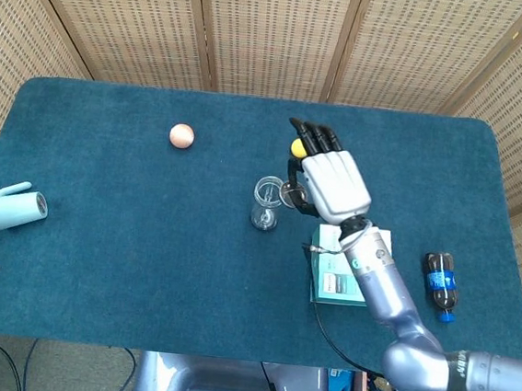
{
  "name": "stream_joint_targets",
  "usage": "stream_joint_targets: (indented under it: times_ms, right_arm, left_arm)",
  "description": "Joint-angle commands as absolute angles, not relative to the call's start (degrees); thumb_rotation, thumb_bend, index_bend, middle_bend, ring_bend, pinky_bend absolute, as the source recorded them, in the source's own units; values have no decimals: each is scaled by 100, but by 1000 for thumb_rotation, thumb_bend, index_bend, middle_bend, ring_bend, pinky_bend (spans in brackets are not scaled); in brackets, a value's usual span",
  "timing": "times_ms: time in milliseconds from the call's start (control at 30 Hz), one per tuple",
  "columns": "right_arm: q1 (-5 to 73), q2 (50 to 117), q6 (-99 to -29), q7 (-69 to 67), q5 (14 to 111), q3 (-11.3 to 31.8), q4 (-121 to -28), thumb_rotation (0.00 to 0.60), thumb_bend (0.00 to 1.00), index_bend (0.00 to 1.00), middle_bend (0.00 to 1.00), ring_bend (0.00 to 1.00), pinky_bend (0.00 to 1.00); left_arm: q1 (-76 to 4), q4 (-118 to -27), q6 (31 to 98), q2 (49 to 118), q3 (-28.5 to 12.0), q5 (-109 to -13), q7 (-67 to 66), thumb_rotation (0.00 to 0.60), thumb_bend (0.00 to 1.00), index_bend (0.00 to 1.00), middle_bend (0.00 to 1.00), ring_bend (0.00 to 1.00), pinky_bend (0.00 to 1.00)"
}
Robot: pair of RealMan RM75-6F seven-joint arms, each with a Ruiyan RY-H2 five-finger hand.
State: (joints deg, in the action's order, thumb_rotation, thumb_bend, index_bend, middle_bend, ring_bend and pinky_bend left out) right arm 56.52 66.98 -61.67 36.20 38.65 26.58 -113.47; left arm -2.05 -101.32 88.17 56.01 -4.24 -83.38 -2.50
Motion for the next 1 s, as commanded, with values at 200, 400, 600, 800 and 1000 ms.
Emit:
stream_joint_targets:
  times_ms: [200,400,600,800,1000]
  right_arm:
    - [6610,7864,-6384,4441,2952,2408,-10238,600,640,671,91,0,123]
    - [6805,8234,-6368,4566,2894,2202,-9634,600,640,670,92,0,123]
    - [6806,8373,-6353,4471,2961,2097,-9364,600,640,670,93,0,127]
    - [6789,8406,-6369,4444,2949,2047,-9271,600,640,671,93,0,141]
    - [6790,8406,-6438,4495,3005,1997,-9243,600,640,667,89,0,141]
  left_arm:
    - [-224,-10106,8774,5604,-440,-8276,-232,600,89,0,0,0,0]
    - [-248,-10090,8688,5605,-448,-8178,-222,600,89,0,0,0,0]
    - [-297,-10102,8601,5617,-450,-8142,-290,600,89,0,0,0,0]
    - [-322,-10099,8566,5620,-464,-8103,-307,600,89,0,0,0,0]
    - [-337,-10100,8546,5631,-462,-8089,-334,600,88,0,0,0,0]
